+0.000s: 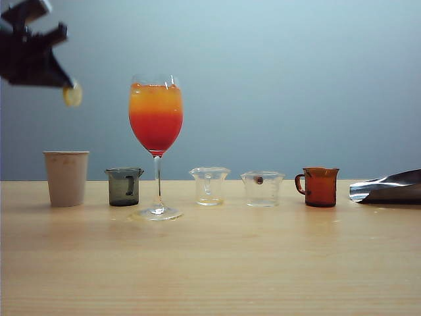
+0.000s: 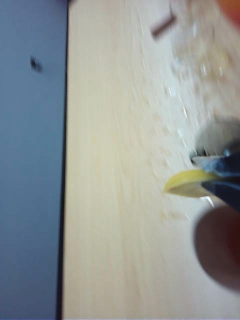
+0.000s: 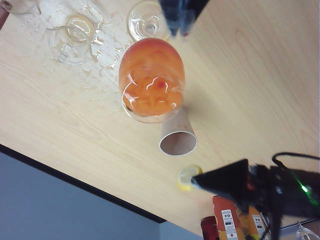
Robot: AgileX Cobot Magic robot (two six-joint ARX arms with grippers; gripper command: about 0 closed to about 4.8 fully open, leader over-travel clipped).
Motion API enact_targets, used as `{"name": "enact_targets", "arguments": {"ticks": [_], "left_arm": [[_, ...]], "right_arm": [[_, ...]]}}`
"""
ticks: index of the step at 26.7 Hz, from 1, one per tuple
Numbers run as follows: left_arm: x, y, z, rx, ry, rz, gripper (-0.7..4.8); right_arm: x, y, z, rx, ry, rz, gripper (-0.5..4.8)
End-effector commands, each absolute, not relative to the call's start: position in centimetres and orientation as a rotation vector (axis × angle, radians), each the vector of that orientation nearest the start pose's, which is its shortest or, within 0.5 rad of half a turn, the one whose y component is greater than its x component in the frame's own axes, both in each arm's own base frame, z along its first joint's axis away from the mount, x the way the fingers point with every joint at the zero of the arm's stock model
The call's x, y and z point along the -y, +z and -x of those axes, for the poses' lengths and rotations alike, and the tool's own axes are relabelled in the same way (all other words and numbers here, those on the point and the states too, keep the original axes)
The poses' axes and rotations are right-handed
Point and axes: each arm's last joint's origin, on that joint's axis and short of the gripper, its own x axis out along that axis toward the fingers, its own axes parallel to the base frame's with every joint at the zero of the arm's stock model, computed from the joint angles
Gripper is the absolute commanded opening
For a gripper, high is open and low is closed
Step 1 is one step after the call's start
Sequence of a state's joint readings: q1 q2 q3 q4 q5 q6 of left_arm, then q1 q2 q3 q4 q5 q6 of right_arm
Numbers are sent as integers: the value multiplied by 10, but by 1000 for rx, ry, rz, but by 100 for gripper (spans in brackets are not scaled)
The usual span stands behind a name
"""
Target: Pick up the lemon slice from the paper cup on the left and carefully insert it into the rim of the goblet.
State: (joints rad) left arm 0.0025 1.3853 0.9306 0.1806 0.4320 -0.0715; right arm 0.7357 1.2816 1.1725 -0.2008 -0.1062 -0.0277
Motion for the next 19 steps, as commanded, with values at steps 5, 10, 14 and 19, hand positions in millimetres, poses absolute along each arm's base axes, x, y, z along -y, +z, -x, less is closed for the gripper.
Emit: {"name": "enact_targets", "arguments": {"ticks": [5, 10, 14, 19], "left_arm": [[20, 311, -291, -232, -796, 167, -6], [23, 317, -282, -247, -980, 219, -6], [25, 318, -279, -285, -1059, 287, -6], [27, 318, -277, -302, -1149, 300, -6]], "right_arm": [[-189, 366, -204, -356, 867, 143, -4], [-187, 374, -199, -406, 893, 168, -4], [-185, 379, -197, -415, 896, 180, -4], [-182, 384, -194, -426, 897, 185, -4]]}}
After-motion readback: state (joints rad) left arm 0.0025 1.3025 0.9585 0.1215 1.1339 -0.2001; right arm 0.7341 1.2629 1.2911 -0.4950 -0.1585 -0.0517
